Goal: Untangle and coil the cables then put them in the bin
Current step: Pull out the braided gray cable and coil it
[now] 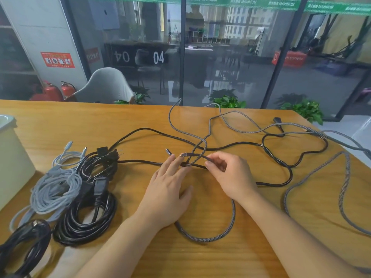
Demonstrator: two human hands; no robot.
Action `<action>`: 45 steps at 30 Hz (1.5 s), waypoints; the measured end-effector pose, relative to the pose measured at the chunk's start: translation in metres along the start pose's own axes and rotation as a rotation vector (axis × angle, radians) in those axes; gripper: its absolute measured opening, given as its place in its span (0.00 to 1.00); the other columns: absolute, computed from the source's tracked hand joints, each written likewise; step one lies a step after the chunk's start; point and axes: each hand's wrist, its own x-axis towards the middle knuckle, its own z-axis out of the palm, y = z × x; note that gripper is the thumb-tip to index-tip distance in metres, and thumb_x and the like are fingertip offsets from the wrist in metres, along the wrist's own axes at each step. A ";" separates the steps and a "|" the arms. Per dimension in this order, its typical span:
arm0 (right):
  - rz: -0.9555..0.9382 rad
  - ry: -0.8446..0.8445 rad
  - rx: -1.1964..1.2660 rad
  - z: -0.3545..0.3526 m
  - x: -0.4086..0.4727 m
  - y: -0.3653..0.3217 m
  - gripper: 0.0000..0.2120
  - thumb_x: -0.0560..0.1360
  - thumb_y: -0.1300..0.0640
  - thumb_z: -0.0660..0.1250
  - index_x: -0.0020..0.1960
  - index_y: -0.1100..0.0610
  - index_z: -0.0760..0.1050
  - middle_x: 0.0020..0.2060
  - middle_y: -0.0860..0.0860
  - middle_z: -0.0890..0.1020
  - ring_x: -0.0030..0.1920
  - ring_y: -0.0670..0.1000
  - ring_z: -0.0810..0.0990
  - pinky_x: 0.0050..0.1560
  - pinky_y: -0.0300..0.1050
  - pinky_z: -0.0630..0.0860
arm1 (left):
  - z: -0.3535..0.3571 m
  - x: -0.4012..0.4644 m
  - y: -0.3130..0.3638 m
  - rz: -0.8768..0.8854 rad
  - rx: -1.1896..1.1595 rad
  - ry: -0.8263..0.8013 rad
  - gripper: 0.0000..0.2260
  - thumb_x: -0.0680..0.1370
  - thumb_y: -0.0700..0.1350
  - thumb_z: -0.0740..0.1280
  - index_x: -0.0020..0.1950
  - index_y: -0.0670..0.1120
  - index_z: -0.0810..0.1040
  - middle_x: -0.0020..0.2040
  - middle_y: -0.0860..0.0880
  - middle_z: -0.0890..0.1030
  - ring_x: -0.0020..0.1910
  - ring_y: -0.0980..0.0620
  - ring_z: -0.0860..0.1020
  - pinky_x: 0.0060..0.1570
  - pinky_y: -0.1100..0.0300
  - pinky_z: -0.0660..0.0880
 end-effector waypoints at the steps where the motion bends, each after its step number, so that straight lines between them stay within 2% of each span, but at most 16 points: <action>1: 0.005 0.013 -0.008 -0.002 -0.001 -0.001 0.02 0.79 0.51 0.73 0.49 0.46 0.84 0.33 0.40 0.82 0.37 0.39 0.79 0.36 0.31 0.72 | 0.000 0.000 0.000 -0.001 0.001 -0.009 0.23 0.82 0.56 0.63 0.77 0.56 0.69 0.82 0.56 0.60 0.83 0.54 0.47 0.79 0.53 0.56; 3: 0.040 0.021 -0.064 -0.007 -0.002 -0.001 0.03 0.79 0.50 0.72 0.47 0.46 0.85 0.33 0.40 0.82 0.37 0.40 0.79 0.35 0.30 0.71 | -0.001 -0.001 0.000 -0.004 0.000 -0.004 0.22 0.82 0.56 0.64 0.76 0.55 0.71 0.80 0.57 0.64 0.83 0.54 0.51 0.78 0.50 0.60; 5: 0.075 0.008 -0.169 -0.011 -0.003 0.001 0.05 0.79 0.48 0.71 0.49 0.47 0.85 0.36 0.40 0.83 0.40 0.42 0.81 0.39 0.37 0.76 | -0.002 -0.002 0.000 0.000 0.004 0.023 0.21 0.81 0.56 0.65 0.74 0.54 0.75 0.77 0.57 0.69 0.81 0.52 0.56 0.76 0.49 0.63; 8: 0.051 0.005 -0.328 -0.014 -0.006 0.004 0.14 0.79 0.47 0.71 0.64 0.45 0.80 0.48 0.39 0.81 0.43 0.43 0.79 0.42 0.40 0.76 | -0.003 -0.006 0.001 0.015 0.025 0.070 0.19 0.80 0.55 0.65 0.70 0.53 0.78 0.73 0.58 0.73 0.75 0.50 0.65 0.72 0.49 0.68; 11: -0.185 0.033 -0.382 -0.014 -0.010 0.001 0.29 0.78 0.53 0.73 0.77 0.45 0.68 0.64 0.44 0.74 0.56 0.45 0.76 0.55 0.41 0.77 | -0.005 -0.011 0.005 0.041 0.020 0.116 0.19 0.78 0.55 0.65 0.67 0.52 0.80 0.70 0.58 0.76 0.68 0.50 0.70 0.65 0.52 0.72; 14: -0.465 0.055 -0.472 -0.009 -0.013 -0.010 0.27 0.77 0.55 0.74 0.74 0.49 0.74 0.70 0.47 0.74 0.68 0.51 0.72 0.68 0.49 0.70 | -0.006 -0.014 0.009 0.085 0.004 0.154 0.20 0.78 0.54 0.65 0.67 0.50 0.80 0.69 0.58 0.76 0.66 0.52 0.72 0.60 0.54 0.74; 17: -0.534 0.094 -0.521 -0.003 -0.014 -0.015 0.18 0.77 0.53 0.75 0.66 0.51 0.81 0.65 0.47 0.80 0.68 0.53 0.74 0.66 0.51 0.70 | -0.009 -0.016 0.011 0.112 -0.001 0.171 0.20 0.78 0.54 0.64 0.68 0.50 0.79 0.70 0.58 0.74 0.67 0.53 0.71 0.60 0.54 0.74; 20: -0.554 0.114 -0.488 -0.008 -0.013 -0.016 0.09 0.78 0.52 0.74 0.57 0.51 0.84 0.53 0.45 0.83 0.61 0.51 0.78 0.63 0.50 0.72 | -0.013 -0.016 0.012 0.127 0.004 0.183 0.18 0.78 0.52 0.66 0.68 0.51 0.79 0.72 0.59 0.72 0.67 0.53 0.71 0.62 0.55 0.73; 23: -0.558 0.041 -0.458 -0.010 -0.014 -0.015 0.03 0.80 0.52 0.70 0.51 0.51 0.80 0.44 0.43 0.81 0.51 0.49 0.77 0.58 0.47 0.72 | -0.014 -0.016 0.014 0.129 0.004 0.163 0.19 0.79 0.51 0.68 0.70 0.51 0.77 0.78 0.58 0.67 0.71 0.52 0.69 0.66 0.54 0.71; 26: -0.467 -0.093 -0.339 -0.008 -0.021 -0.013 0.04 0.83 0.50 0.65 0.53 0.49 0.74 0.39 0.39 0.75 0.42 0.46 0.74 0.45 0.43 0.70 | -0.013 -0.016 0.013 0.106 -0.033 0.153 0.19 0.81 0.50 0.68 0.71 0.51 0.76 0.80 0.56 0.63 0.73 0.53 0.67 0.67 0.56 0.69; 28: -0.425 -0.172 -0.234 -0.008 -0.025 -0.011 0.02 0.84 0.50 0.64 0.54 0.47 0.73 0.38 0.40 0.77 0.40 0.44 0.74 0.40 0.42 0.69 | -0.015 -0.015 0.014 0.050 -0.156 0.165 0.17 0.82 0.48 0.67 0.71 0.51 0.76 0.77 0.56 0.66 0.71 0.56 0.68 0.68 0.57 0.70; 30: -0.424 -0.226 -0.160 -0.008 -0.027 -0.011 0.01 0.84 0.50 0.64 0.54 0.45 0.72 0.38 0.42 0.79 0.40 0.45 0.76 0.41 0.44 0.73 | -0.019 -0.013 0.017 -0.059 -0.383 0.167 0.15 0.85 0.49 0.63 0.71 0.51 0.77 0.71 0.59 0.71 0.69 0.60 0.70 0.69 0.56 0.72; 33: -0.427 -0.292 -0.090 -0.009 -0.030 -0.017 0.04 0.84 0.51 0.64 0.53 0.43 0.71 0.39 0.41 0.80 0.43 0.46 0.78 0.43 0.43 0.74 | -0.028 -0.010 0.022 -0.202 -0.756 0.154 0.12 0.86 0.50 0.60 0.64 0.55 0.81 0.59 0.58 0.83 0.62 0.60 0.78 0.62 0.56 0.75; 37: -0.455 -0.345 -0.045 -0.008 -0.036 -0.025 0.04 0.84 0.51 0.65 0.52 0.42 0.72 0.40 0.37 0.77 0.42 0.44 0.77 0.42 0.36 0.70 | -0.042 -0.012 0.027 -0.297 -0.895 0.262 0.12 0.86 0.50 0.61 0.54 0.53 0.85 0.48 0.56 0.86 0.50 0.59 0.82 0.52 0.63 0.76; 42: -0.458 -0.380 0.041 -0.008 -0.042 -0.035 0.02 0.84 0.52 0.63 0.54 0.47 0.75 0.42 0.37 0.78 0.45 0.45 0.78 0.45 0.36 0.72 | -0.048 -0.010 0.027 -0.306 -1.289 0.118 0.24 0.87 0.57 0.53 0.57 0.47 0.87 0.52 0.42 0.86 0.56 0.45 0.84 0.58 0.50 0.79; 45: -0.458 -0.420 0.068 -0.009 -0.044 -0.039 0.04 0.84 0.52 0.63 0.55 0.42 0.74 0.44 0.39 0.78 0.46 0.46 0.78 0.47 0.41 0.74 | -0.053 -0.013 0.033 -0.300 -1.439 0.059 0.27 0.86 0.57 0.50 0.63 0.42 0.83 0.57 0.38 0.85 0.60 0.41 0.82 0.60 0.50 0.79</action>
